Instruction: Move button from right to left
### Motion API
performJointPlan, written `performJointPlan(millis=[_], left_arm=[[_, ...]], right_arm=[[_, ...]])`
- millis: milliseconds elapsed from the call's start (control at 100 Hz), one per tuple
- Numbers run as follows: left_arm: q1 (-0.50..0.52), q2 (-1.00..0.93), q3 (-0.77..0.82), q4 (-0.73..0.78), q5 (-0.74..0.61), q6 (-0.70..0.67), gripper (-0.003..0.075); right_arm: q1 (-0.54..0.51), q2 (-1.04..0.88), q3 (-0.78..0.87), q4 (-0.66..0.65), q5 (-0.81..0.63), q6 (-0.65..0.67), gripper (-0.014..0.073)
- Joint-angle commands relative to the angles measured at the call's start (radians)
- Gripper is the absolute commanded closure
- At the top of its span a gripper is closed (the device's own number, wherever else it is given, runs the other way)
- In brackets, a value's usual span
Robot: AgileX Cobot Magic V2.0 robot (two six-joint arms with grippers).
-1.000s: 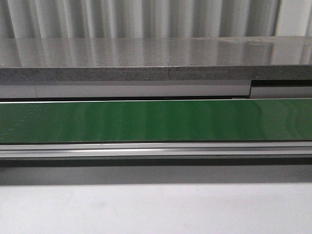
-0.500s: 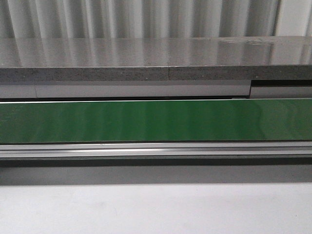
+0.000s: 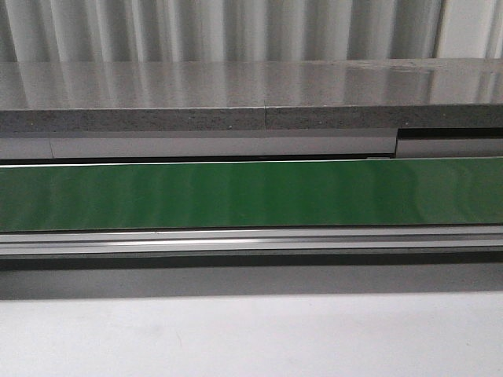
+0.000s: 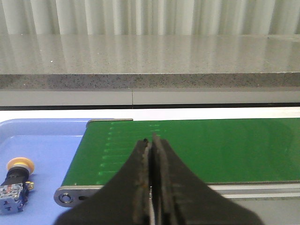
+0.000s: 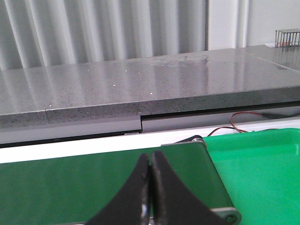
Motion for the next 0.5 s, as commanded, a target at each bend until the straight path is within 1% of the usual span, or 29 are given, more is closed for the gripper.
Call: performJointPlan(millis=[0, 30, 80, 140, 490], left_arm=[[-0.003, -0.036, 0.025, 0.001, -0.079, -0.007, 0.0740], [-0.003, -0.036, 0.025, 0.001, -0.079, -0.007, 0.0740], [-0.003, -0.036, 0.025, 0.001, -0.079, -0.007, 0.0740], [-0.003, -0.036, 0.025, 0.001, -0.079, -0.007, 0.0740], [-0.003, -0.036, 0.025, 0.001, -0.079, -0.007, 0.0740]], right_arm=[[-0.012, -0.029, 0.027, -0.007, -0.107, 0.007, 0.0659], [-0.012, -0.050, 0.048, -0.007, -0.107, 0.007, 0.0659], [-0.012, -0.048, 0.045, -0.016, -0.050, 0.007, 0.0659], [-0.012, -0.048, 0.046, -0.019, -0.029, 0.007, 0.0659], [-0.012, -0.048, 0.046, -0.020, -0.029, 0.007, 0.0659]])
